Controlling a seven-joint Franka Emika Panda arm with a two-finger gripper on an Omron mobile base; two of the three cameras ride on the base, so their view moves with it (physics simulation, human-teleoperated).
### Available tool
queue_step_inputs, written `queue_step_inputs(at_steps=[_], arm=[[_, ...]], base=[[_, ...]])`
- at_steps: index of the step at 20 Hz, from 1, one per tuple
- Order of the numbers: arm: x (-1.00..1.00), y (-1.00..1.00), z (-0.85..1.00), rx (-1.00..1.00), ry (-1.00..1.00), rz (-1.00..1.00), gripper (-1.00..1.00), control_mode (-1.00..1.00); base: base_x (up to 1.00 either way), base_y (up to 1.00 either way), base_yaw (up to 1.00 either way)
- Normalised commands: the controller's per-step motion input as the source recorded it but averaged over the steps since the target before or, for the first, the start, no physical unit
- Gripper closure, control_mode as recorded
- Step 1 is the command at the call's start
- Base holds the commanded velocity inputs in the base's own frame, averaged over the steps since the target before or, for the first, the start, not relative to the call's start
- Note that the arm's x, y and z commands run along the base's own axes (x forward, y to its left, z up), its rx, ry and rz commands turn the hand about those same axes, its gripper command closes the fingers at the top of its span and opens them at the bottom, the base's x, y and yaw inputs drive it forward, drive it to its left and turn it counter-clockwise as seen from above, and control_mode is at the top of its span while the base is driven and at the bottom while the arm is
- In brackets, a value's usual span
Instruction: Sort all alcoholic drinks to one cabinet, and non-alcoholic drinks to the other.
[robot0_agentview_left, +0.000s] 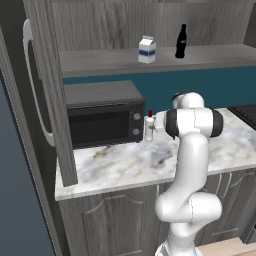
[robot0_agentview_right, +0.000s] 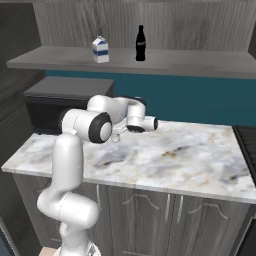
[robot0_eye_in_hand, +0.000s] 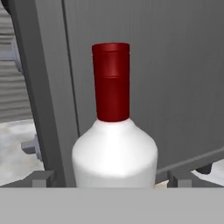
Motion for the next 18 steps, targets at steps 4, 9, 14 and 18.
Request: queue_step_inputs(at_steps=[4, 9, 14, 18], arm=[[0.00, 0.13, 0.00, 0.05, 0.03, 0.00, -1.00, -1.00], [0.00, 0.08, 0.00, 0.03, 0.00, 0.00, 1.00, -1.00], [0.00, 0.00, 0.03, 0.01, 0.00, 0.00, 1.00, -1.00], [-0.22, 0.00, 0.55, 0.00, 0.00, 0.00, 1.00, -1.00]], base=[[0.00, 0.00, 0.00], [0.00, 0.00, 0.00], [0.00, 0.00, 0.00], [0.00, 0.00, 0.00]])
